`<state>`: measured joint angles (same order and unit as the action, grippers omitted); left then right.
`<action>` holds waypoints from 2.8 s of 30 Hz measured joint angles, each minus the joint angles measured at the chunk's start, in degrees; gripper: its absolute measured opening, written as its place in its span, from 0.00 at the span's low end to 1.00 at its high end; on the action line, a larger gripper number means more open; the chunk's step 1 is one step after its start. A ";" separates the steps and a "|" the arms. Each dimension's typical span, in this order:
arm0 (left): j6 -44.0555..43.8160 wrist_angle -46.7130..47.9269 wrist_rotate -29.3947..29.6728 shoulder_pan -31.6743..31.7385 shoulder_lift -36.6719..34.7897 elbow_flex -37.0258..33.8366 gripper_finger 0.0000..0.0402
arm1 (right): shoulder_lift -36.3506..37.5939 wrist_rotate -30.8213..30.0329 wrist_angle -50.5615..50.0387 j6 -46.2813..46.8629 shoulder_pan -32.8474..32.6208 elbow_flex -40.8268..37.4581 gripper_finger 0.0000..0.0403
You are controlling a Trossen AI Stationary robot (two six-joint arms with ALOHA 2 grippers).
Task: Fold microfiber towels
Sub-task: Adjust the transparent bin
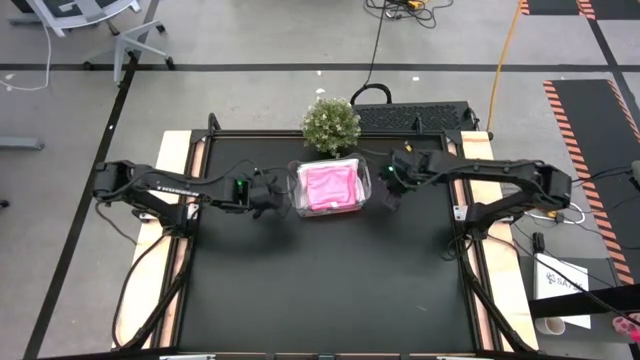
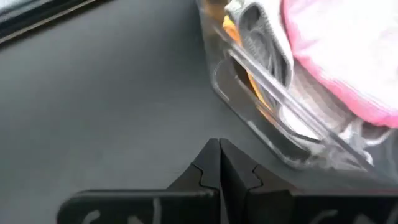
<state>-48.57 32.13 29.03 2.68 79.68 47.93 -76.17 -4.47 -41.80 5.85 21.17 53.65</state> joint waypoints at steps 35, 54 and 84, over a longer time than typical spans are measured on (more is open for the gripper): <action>12.24 -15.58 -3.79 9.54 -0.02 -3.31 0.02 | 0.60 5.89 32.61 13.97 -5.75 -12.44 0.00; 8.41 -0.71 5.80 0.09 -10.88 -3.28 0.01 | 16.62 3.64 25.98 12.59 -5.01 -12.35 0.00; 1.87 3.77 6.57 0.83 -5.05 -3.31 0.03 | 1.55 4.63 34.39 13.16 -5.62 -12.37 0.00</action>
<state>-46.70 35.90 35.59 3.51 74.63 44.62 -74.62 0.16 -7.41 19.01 15.55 41.28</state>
